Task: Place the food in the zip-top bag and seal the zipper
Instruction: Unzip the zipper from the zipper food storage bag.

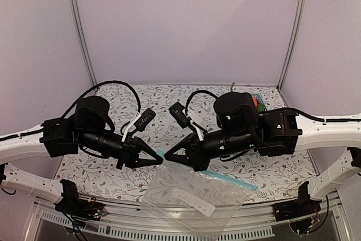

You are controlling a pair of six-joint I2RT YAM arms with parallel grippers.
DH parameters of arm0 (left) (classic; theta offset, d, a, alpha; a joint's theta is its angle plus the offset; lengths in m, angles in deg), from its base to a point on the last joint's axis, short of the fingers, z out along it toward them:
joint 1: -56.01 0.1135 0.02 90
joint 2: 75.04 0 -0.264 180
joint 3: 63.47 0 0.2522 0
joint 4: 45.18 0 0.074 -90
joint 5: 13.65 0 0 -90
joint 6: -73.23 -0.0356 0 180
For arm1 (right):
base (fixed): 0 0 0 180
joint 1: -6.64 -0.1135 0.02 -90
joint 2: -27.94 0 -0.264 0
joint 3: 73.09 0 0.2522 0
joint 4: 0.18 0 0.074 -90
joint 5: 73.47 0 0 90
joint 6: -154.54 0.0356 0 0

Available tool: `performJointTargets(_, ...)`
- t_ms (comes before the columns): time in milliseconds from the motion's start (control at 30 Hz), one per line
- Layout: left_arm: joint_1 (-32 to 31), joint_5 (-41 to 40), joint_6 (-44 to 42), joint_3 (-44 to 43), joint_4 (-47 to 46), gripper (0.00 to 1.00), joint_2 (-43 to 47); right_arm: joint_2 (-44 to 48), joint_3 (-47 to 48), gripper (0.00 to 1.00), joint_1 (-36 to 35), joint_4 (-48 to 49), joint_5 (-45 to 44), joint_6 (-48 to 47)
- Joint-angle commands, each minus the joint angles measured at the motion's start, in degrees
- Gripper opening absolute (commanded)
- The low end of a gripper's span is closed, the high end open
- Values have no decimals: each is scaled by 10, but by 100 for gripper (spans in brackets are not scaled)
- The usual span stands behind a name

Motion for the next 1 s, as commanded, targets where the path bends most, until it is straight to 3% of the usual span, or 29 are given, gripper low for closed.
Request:
performJointTargets(0,10,-15,0,4,10,0,15,20,-16,0,-1,-30,-5,3)
performJointTargets(967,36,-58,5,6,30,0,19,38,-34,0,-1,-32,-16,8)
